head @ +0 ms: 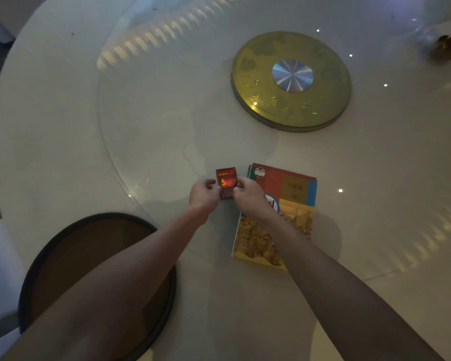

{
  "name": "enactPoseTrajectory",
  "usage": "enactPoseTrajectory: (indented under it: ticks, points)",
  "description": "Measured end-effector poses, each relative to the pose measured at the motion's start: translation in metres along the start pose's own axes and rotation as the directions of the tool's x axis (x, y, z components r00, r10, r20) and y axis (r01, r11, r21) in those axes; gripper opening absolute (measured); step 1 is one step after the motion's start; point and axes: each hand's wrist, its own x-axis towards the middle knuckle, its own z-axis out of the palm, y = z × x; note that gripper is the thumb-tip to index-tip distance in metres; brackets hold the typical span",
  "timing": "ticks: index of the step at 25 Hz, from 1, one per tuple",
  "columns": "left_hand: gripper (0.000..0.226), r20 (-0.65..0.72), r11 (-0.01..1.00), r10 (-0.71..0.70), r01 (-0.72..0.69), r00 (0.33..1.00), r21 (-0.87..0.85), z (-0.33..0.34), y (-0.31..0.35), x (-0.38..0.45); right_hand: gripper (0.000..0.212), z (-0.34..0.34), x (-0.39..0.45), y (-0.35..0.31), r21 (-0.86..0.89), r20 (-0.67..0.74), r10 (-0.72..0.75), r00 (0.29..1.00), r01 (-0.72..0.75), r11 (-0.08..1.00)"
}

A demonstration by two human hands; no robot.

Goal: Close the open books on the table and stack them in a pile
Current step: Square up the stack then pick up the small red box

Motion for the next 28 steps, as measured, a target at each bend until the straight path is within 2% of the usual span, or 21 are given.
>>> enactPoseTrajectory:
  ticks: [3, 5, 9, 13, 15, 18, 21, 28]
  points:
    - [0.033, 0.031, 0.999, 0.01, -0.009, 0.999, -0.035, -0.006, -0.009, 0.002, 0.012, 0.014, 0.01, -0.002, 0.109, -0.014, 0.114, 0.993, -0.112, 0.988]
    - [0.031, 0.045, 0.998, 0.021, -0.019, 0.999, -0.056, -0.013, -0.017, 0.0, 0.015, 0.023, 0.006, -0.005, 0.147, 0.015, 0.159, 0.987, -0.159, 0.976]
    - [0.022, -0.022, 0.994, 0.038, -0.04, 0.999, -0.1, -0.047, -0.036, -0.008, 0.02, 0.044, -0.004, -0.013, 0.098, 0.051, 0.154, 0.987, -0.159, 0.982]
    - [0.023, -0.055, 0.99, 0.089, -0.094, 0.995, -0.103, -0.097, -0.056, -0.022, 0.048, 0.077, -0.027, -0.036, 0.344, 0.152, 0.177, 0.972, -0.22, 0.913]
    - [0.023, -0.091, 0.99, 0.097, -0.106, 0.991, -0.094, -0.126, -0.069, -0.031, 0.054, 0.103, -0.038, -0.048, 0.353, 0.204, 0.119, 0.972, -0.186, 0.917]
    - [0.02, -0.174, 0.993, 0.081, -0.096, 0.981, -0.074, -0.164, -0.094, -0.043, 0.037, 0.142, -0.054, -0.059, 0.288, 0.242, 0.087, 0.966, -0.157, 0.945]
    - [0.019, -0.217, 0.995, 0.043, -0.06, 0.975, -0.075, -0.192, -0.128, -0.057, 0.033, 0.176, -0.071, -0.063, 0.246, 0.262, 0.106, 0.959, -0.173, 0.954]
    - [0.024, -0.228, 0.998, -0.044, 0.033, 0.973, -0.052, -0.204, -0.186, -0.076, 0.044, 0.207, -0.111, -0.063, 0.177, 0.384, 0.168, 0.908, -0.251, 0.952]
